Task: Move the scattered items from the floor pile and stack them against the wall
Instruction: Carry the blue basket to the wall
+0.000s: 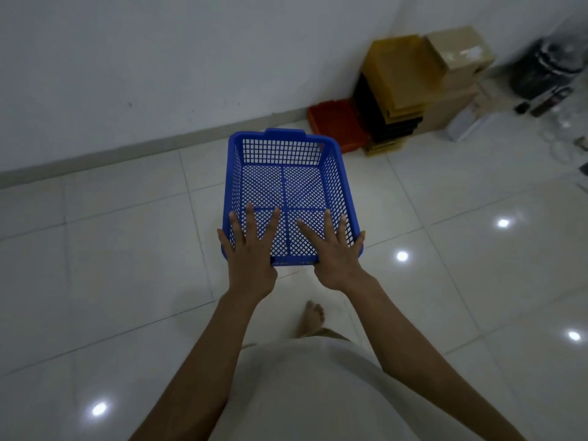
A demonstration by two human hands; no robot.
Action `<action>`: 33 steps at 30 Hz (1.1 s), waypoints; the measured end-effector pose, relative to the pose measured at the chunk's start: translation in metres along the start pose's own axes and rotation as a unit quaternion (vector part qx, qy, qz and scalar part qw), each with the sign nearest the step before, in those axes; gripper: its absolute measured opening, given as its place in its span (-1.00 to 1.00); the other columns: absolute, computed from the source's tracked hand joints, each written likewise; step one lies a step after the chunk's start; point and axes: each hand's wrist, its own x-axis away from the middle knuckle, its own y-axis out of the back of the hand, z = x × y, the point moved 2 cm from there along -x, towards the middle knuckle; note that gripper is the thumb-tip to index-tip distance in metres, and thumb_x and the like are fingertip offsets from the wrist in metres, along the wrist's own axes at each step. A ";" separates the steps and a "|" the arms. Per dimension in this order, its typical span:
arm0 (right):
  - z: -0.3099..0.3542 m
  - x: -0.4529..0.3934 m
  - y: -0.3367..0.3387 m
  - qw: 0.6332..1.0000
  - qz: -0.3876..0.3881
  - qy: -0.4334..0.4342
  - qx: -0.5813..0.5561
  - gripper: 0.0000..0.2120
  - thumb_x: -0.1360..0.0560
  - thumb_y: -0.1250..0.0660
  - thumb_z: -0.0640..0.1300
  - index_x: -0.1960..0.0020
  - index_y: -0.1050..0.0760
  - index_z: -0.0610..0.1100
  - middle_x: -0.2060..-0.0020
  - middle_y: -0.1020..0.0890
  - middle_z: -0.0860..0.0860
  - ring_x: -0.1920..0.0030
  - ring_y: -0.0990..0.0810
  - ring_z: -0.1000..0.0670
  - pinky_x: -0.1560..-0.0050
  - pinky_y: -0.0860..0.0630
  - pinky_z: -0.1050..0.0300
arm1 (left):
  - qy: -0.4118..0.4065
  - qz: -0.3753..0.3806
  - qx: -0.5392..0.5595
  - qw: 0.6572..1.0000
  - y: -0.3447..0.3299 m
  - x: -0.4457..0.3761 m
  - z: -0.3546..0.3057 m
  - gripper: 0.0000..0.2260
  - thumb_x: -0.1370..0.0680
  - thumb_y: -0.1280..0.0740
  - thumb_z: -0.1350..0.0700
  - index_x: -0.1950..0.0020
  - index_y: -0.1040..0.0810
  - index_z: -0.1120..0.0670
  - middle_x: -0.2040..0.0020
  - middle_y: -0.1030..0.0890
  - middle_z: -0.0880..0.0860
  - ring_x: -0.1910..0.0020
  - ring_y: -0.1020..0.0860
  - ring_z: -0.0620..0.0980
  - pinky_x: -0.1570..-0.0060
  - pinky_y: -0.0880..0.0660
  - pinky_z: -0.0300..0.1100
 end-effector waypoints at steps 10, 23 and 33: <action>-0.111 -0.102 0.093 0.996 -0.034 0.048 0.062 -0.20 -0.58 -0.24 -0.10 -0.53 0.26 0.30 -0.53 0.37 -0.09 -0.50 0.41 -0.26 -0.34 0.31 -0.50 | 0.034 -0.053 0.022 0.998 -0.011 -0.127 -0.101 -0.15 -0.47 -0.42 0.13 -0.57 0.06 -0.09 -0.58 0.13 0.13 -0.53 0.23 0.24 -0.38 0.28 0.29; -0.212 -0.309 0.183 0.996 0.015 0.051 0.066 -0.25 -0.58 -0.22 -0.19 -0.51 0.08 0.38 -0.55 0.32 -0.07 -0.50 0.41 -0.25 -0.32 0.34 -0.51 | 0.058 0.014 -0.006 0.998 -0.039 -0.372 -0.153 -0.08 -0.47 -0.39 0.16 -0.54 0.23 -0.16 -0.55 0.31 0.11 -0.50 0.34 0.23 -0.35 0.39 0.25; -0.279 -0.426 0.226 0.995 0.025 0.077 0.059 -0.28 -0.59 -0.21 -0.16 -0.52 0.08 0.36 -0.55 0.30 -0.09 -0.50 0.39 -0.26 -0.32 0.35 -0.50 | 0.079 0.053 -0.045 0.994 -0.063 -0.499 -0.192 -0.18 -0.52 -0.35 0.15 -0.56 0.13 -0.16 -0.58 0.23 0.08 -0.52 0.30 0.23 -0.36 0.38 0.27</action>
